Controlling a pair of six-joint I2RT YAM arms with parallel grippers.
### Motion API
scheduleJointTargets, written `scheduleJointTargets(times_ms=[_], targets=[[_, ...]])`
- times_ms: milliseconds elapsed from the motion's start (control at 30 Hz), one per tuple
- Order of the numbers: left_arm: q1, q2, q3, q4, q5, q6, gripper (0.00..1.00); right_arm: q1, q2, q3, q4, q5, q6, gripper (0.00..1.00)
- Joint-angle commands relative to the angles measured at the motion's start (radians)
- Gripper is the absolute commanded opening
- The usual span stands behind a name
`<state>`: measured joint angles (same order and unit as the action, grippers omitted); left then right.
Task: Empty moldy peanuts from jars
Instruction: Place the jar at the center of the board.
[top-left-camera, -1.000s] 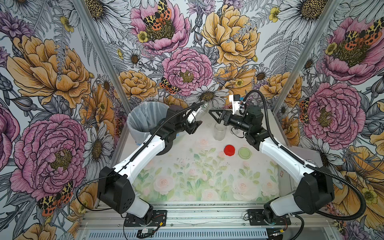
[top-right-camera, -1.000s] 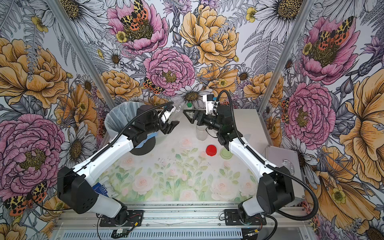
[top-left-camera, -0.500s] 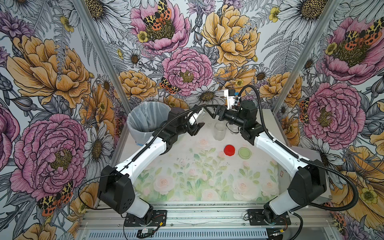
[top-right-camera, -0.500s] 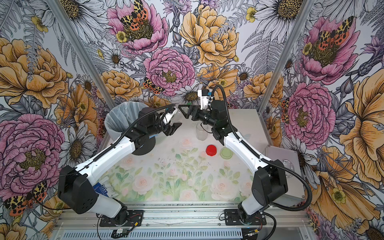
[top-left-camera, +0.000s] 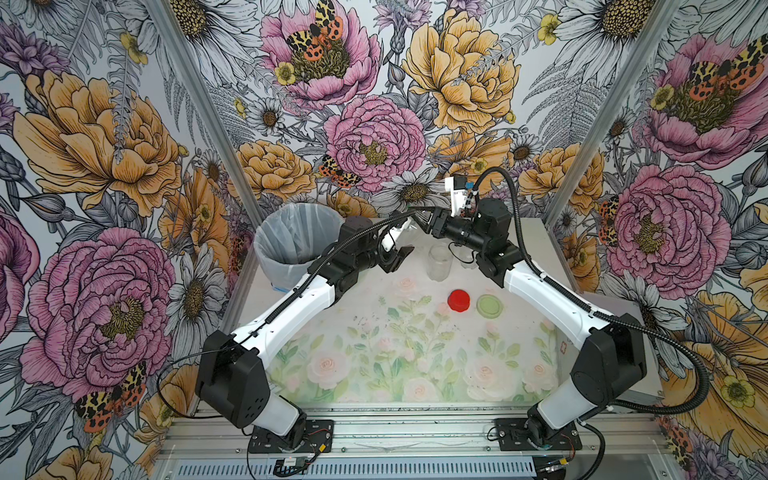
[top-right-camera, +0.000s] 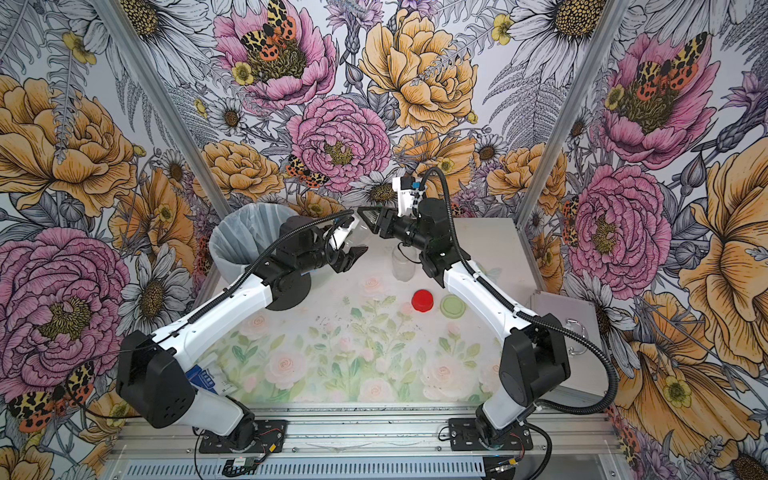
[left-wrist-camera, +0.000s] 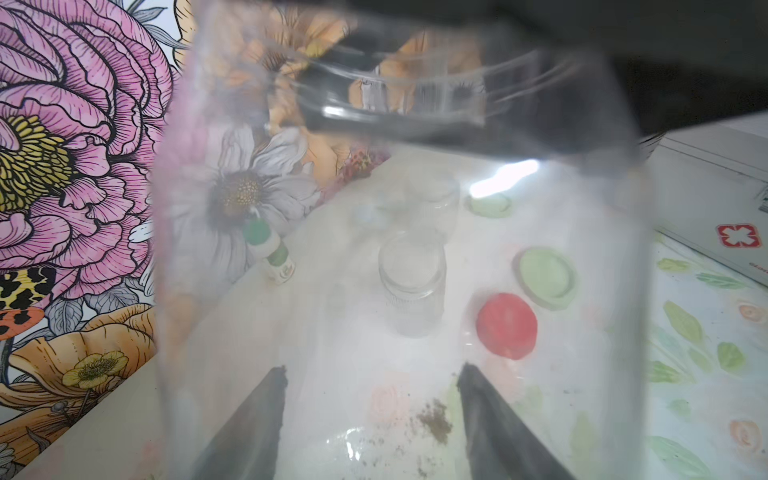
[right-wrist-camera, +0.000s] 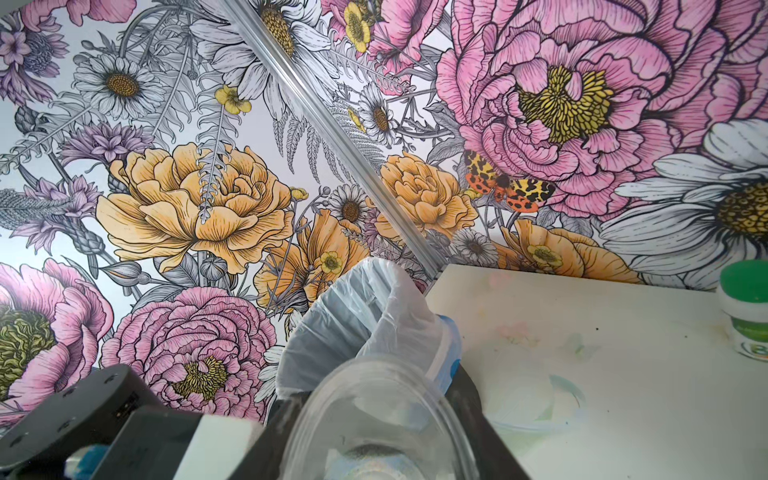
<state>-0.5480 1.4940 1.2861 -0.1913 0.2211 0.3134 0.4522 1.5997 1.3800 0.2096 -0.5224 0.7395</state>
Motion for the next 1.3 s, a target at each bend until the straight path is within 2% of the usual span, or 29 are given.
scheduleJointTargets(times_ms=[0, 67, 100, 167, 400, 700, 967, 1133, 1267], targets=[[-0.024, 0.002, 0.003, 0.020, 0.027, 0.002, 0.76, 0.003, 0.019, -0.005, -0.027, 0.030, -0.106, 0.41], [-0.027, 0.003, 0.006, -0.030, 0.065, 0.026, 0.85, 0.004, 0.024, 0.005, -0.102, 0.057, -0.197, 0.38], [-0.031, -0.001, -0.001, -0.040, 0.052, 0.030, 0.93, 0.003, 0.029, 0.014, -0.144, 0.073, -0.239, 0.36], [-0.032, -0.020, -0.030, -0.056, 0.036, 0.032, 0.99, 0.003, 0.045, 0.033, -0.223, 0.107, -0.329, 0.35], [-0.027, -0.166, -0.185, -0.050, -0.036, -0.001, 0.99, 0.002, 0.132, 0.015, -0.240, 0.140, -0.477, 0.33], [-0.028, -0.334, -0.450, 0.157, -0.184, -0.099, 0.99, 0.058, 0.253, -0.015, -0.230, 0.256, -0.655, 0.34], [-0.047, -0.415, -0.591, 0.229, -0.275, -0.131, 0.99, 0.107, 0.319, -0.032, -0.236, 0.353, -0.699, 0.37], [-0.050, -0.417, -0.666, 0.291, -0.383, -0.143, 0.99, 0.128, 0.360, -0.040, -0.220, 0.408, -0.706, 0.39], [-0.051, -0.404, -0.734, 0.375, -0.503, -0.125, 0.99, 0.134, 0.382, -0.057, -0.207, 0.433, -0.699, 0.46]])
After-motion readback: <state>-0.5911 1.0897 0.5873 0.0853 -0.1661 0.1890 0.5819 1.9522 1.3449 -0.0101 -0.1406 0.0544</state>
